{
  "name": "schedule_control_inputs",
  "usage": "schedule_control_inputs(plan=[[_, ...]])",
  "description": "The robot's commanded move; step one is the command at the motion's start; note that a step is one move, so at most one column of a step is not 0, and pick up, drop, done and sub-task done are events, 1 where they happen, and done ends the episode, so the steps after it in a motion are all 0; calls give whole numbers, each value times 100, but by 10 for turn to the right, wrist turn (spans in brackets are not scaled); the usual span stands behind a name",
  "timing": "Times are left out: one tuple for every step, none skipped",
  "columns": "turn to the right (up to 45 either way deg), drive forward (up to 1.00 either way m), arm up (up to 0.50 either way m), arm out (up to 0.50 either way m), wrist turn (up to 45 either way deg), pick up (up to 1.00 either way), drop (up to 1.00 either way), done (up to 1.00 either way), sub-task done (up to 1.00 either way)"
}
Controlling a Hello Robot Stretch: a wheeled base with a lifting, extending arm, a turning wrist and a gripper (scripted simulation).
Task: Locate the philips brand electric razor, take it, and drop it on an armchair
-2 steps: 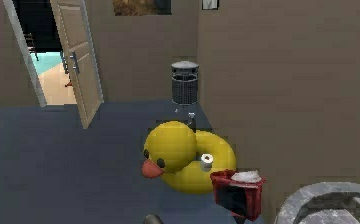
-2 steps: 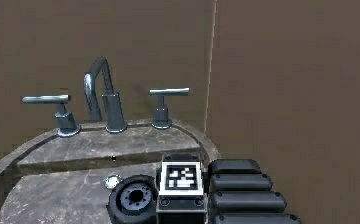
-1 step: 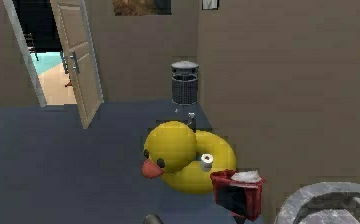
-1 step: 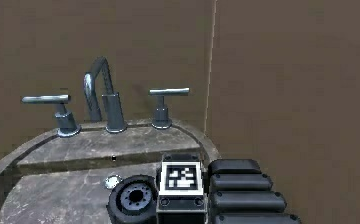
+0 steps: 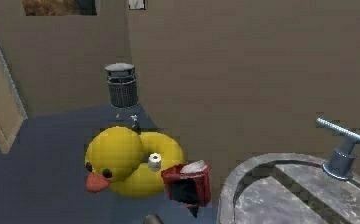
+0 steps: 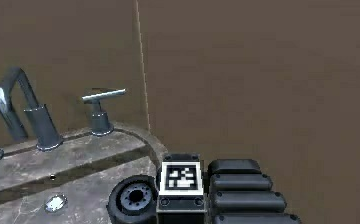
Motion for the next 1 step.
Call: schedule_control_inputs(plan=[[-450, 0, 0, 0, 0, 0, 0, 0, 0]])
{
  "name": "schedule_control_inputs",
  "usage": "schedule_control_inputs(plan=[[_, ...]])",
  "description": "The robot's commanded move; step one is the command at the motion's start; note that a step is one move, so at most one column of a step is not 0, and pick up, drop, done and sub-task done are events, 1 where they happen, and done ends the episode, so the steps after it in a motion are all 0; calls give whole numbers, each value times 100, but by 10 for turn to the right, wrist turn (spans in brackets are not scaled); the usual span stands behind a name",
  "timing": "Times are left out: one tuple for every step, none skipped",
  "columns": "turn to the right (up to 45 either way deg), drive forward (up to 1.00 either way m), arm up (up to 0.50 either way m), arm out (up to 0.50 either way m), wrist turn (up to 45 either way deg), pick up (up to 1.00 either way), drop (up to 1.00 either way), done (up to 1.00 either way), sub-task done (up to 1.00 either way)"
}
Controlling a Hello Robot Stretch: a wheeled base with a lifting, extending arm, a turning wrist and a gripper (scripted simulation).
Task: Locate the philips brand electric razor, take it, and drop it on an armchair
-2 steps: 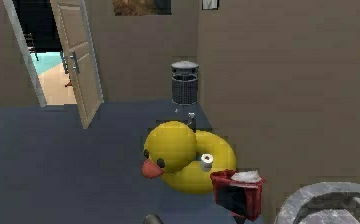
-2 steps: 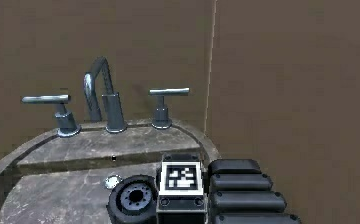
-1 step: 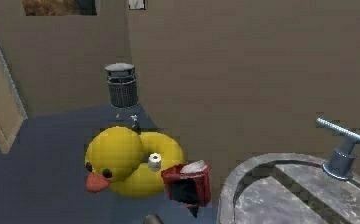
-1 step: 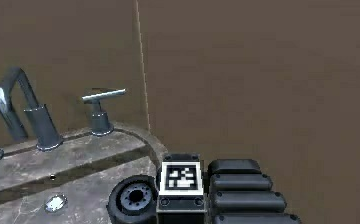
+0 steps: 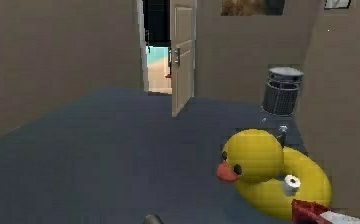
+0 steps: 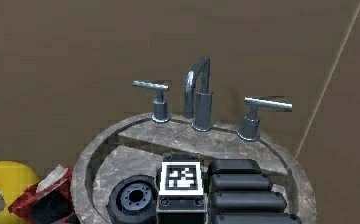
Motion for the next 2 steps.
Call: schedule_control_inputs(plan=[[450, 0, 0, 0, 0, 0, 0, 0, 0], [-450, 0, 0, 0, 0, 0, 0, 0, 0]])
